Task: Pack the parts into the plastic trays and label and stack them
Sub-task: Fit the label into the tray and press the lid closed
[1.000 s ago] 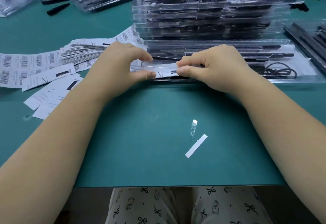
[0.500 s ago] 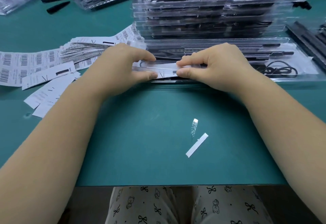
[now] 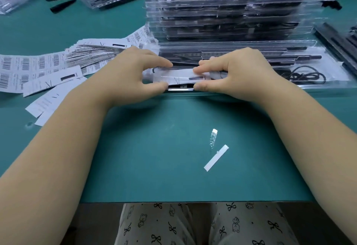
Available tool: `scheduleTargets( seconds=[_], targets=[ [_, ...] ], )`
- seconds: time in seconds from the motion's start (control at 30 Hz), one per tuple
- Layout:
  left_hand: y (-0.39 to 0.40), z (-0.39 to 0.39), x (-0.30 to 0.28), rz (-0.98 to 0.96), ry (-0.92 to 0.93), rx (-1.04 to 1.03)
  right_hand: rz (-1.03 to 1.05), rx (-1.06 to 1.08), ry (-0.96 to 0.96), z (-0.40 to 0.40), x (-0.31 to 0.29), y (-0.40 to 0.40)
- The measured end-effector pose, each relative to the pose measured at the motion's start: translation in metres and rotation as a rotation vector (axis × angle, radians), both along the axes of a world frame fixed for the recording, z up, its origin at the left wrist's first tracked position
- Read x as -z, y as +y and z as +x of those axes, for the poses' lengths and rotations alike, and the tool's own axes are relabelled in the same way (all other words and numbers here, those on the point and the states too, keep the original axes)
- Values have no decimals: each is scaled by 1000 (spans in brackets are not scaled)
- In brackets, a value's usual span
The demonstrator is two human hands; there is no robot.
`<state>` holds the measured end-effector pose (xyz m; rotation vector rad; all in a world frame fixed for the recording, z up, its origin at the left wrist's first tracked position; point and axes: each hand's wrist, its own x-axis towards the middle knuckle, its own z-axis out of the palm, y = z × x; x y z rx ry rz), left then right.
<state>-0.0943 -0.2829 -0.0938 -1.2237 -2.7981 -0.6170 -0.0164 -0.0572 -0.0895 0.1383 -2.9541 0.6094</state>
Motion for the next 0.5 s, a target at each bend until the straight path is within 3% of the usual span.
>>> scheduleTargets(
  seconds=[0.23, 0.4, 0.5],
  targets=[
    [-3, 2, -8, 92, -212, -90, -52, 3, 3, 0, 2, 3],
    [-5, 4, -12, 84, -206, -99, -26, 8, -31, -4, 2, 7],
    [-13, 0, -18, 56, -255, -289, -57, 19, -31, -5, 3, 7]
  ],
)
